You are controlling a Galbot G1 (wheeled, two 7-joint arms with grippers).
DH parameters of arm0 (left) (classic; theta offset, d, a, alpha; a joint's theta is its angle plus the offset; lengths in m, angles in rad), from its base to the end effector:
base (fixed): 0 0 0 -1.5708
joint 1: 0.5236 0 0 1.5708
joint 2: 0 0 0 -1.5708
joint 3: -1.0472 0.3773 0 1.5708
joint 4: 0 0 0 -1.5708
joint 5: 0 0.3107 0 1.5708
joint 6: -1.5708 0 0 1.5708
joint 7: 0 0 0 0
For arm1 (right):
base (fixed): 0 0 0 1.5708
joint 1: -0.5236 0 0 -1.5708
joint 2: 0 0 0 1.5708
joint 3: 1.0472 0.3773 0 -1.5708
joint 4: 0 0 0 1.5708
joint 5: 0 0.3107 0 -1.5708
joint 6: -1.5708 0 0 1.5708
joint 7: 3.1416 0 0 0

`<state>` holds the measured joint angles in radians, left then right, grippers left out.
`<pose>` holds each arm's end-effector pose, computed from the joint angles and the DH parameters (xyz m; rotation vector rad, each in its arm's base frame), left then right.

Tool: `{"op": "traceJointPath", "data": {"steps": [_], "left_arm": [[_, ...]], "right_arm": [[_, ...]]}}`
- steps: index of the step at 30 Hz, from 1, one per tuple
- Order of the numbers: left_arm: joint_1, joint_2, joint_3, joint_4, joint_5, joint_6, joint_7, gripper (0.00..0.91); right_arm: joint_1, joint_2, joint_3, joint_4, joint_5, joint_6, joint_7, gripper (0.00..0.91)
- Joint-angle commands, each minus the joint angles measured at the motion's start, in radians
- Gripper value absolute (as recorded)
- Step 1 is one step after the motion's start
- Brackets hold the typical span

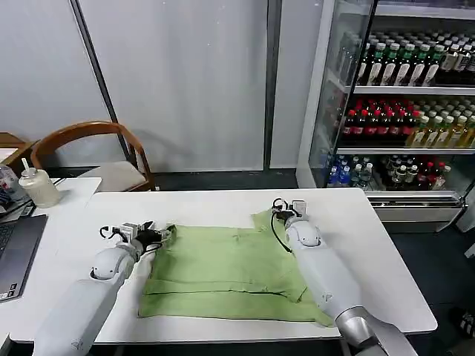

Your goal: Fold and organize the clothes.

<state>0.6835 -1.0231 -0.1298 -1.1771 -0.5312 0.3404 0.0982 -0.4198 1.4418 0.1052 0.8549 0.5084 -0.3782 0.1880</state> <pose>0.4188 0.1645 -0.3555 -0.2536 -2.6099 -0.1459 0.5190 0.0197 -0.3508 0.0712 -2.5855 -0.0698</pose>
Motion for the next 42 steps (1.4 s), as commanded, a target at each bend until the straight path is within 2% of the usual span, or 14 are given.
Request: {"op": "traceJointPath", "data": {"steps": [1,12,18,21,25,31,37,42], "left_arm": [[0.001,-0.003,0.003,0.009,0.005,-0.001,0.008,0.02],[0.005,-0.012,0.006,0.009,0.002,-0.018,0.022,0.02],[0.002,-0.004,0.004,-0.009,-0.009,-0.035,0.026,0.02],[0.019,0.0,-0.013,-0.032,-0.013,-0.046,0.023,0.02],[0.082,0.023,-0.037,-0.114,-0.024,-0.049,0.016,0.02],[0.223,0.065,-0.098,-0.301,-0.048,-0.048,0.006,0.02],[0.364,0.074,-0.156,-0.421,-0.05,-0.057,-0.007,0.02],[0.394,0.071,-0.17,-0.437,-0.047,-0.063,-0.014,0.02]], "right_arm": [[-0.003,0.002,0.002,-0.001,0.008,0.001,-0.014,0.0],[-0.005,-0.001,-0.005,0.004,-0.019,0.019,-0.034,0.0],[-0.022,-0.037,-0.028,0.089,-0.024,0.021,-0.031,0.0],[-0.059,-0.068,-0.039,0.184,-0.009,0.001,-0.019,0.0],[-0.156,-0.143,-0.048,0.407,0.028,-0.05,0.012,0.0],[-0.315,-0.242,-0.019,0.658,0.084,-0.09,0.038,0.0],[-0.455,-0.301,0.014,0.809,0.078,-0.084,0.053,0.0],[-0.554,-0.326,0.051,0.892,0.072,-0.089,0.079,0.0]]}}
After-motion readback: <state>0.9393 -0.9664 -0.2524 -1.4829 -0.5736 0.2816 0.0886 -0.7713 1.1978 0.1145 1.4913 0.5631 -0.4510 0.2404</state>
